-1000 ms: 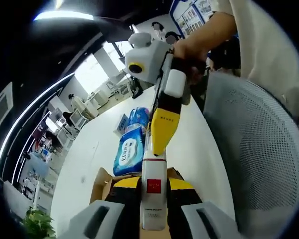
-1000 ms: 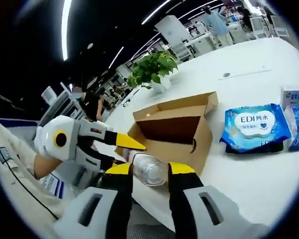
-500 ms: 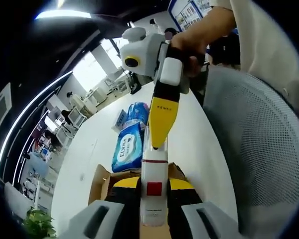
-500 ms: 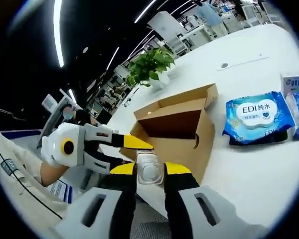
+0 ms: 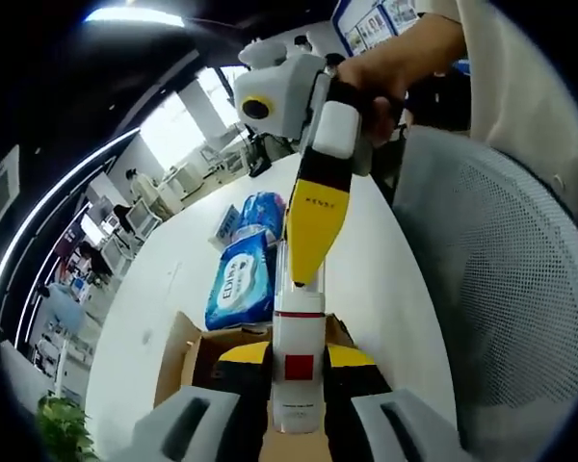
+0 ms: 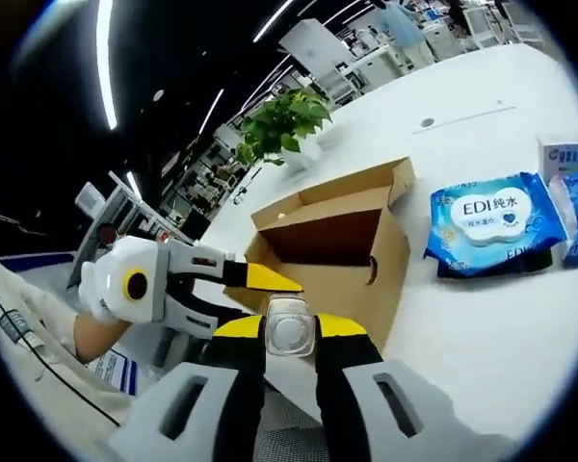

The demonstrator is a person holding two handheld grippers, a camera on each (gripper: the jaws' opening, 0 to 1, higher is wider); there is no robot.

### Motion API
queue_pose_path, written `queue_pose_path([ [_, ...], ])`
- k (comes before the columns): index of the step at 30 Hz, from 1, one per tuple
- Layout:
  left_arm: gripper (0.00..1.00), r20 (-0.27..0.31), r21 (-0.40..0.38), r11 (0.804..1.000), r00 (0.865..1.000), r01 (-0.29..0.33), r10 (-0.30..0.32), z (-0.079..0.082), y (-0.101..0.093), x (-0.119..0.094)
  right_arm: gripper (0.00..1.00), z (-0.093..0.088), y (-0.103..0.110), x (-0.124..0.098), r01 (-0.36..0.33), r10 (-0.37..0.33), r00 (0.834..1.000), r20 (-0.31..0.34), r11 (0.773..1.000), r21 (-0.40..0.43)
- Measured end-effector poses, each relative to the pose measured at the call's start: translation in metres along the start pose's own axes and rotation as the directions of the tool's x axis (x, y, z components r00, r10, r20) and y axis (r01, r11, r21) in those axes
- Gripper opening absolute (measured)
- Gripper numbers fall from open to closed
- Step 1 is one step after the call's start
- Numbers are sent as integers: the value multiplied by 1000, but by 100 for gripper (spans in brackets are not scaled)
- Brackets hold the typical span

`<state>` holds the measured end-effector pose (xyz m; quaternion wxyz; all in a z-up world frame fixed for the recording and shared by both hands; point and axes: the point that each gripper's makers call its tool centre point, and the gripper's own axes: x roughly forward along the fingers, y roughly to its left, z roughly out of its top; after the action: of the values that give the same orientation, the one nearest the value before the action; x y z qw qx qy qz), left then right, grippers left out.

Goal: Operate the shoe box by opening the lid, removing the specified soft item, and placing it in the target area until the item is outside and the box remains undamaged.

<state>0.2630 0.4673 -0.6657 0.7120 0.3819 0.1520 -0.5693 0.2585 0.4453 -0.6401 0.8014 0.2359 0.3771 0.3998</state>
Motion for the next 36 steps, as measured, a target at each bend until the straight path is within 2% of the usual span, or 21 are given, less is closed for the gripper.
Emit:
queue_pose_path([
  [10, 20, 19, -35, 999, 1000, 9, -9, 6, 11, 2, 16, 12, -4, -5, 4, -4, 1000, 3, 1000, -24],
  [17, 22, 8, -64, 998, 1000, -3, 3, 1, 20, 0, 15, 25, -13, -13, 24, -23, 1000, 13, 998, -53],
  [23, 26, 6, -110, 994, 1000, -23, 24, -1, 26, -5, 15, 38, -15, -19, 33, -31, 999, 18, 993, -110],
  [32, 30, -17, -236, 970, 998, -57, 55, -12, 31, -13, 16, 61, -19, -30, 48, -47, 999, 10, 973, -224],
  [36, 31, -28, -307, 948, 997, -83, 79, -19, 34, -19, 16, 71, -23, -35, 59, -63, 998, -3, 954, -293],
])
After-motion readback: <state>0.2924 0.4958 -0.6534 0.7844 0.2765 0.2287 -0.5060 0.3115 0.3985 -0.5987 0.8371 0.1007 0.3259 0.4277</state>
